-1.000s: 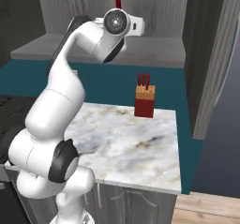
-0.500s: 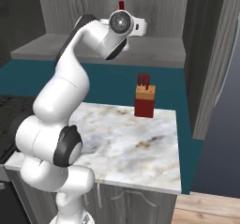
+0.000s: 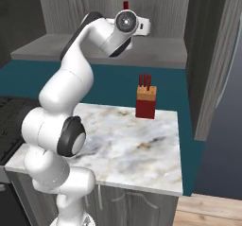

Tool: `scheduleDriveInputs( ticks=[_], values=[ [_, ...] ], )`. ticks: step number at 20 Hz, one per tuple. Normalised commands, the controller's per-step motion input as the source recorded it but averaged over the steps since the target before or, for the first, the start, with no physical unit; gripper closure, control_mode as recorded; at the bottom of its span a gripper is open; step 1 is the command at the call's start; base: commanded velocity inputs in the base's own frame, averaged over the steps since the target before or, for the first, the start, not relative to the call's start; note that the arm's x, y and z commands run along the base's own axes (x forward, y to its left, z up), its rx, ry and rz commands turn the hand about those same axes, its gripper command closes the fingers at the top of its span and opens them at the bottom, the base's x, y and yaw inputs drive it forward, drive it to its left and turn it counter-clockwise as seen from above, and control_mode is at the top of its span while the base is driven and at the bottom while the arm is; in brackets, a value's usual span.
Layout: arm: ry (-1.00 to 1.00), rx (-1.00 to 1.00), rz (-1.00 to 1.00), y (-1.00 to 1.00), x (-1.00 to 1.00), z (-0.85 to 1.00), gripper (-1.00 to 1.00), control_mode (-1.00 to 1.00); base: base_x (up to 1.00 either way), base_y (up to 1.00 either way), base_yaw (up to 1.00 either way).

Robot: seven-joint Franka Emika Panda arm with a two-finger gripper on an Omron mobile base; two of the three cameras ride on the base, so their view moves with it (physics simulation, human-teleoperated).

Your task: Sort all alcoholic drinks to one cabinet, and non-alcoholic drinks to the other.

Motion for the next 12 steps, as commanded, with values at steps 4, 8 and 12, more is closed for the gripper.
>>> scheduleDriveInputs(
  ticks=[4, 8, 12],
  values=[
    [0.0, 0.0, 0.0, -0.03, 0.18, -0.3, 1.0, -1.0, 0.0, 0.0, 0.0],
    [0.0, 0.0, 0.0, 0.0, 0.0, -0.29, -1.0, -1.0, 0.0, 0.0, 0.0],
    [0.0, 0.0, 0.0, 0.0, 0.0, -0.17, -1.0, -1.0, 0.0, 0.0, 0.0]
  ],
)
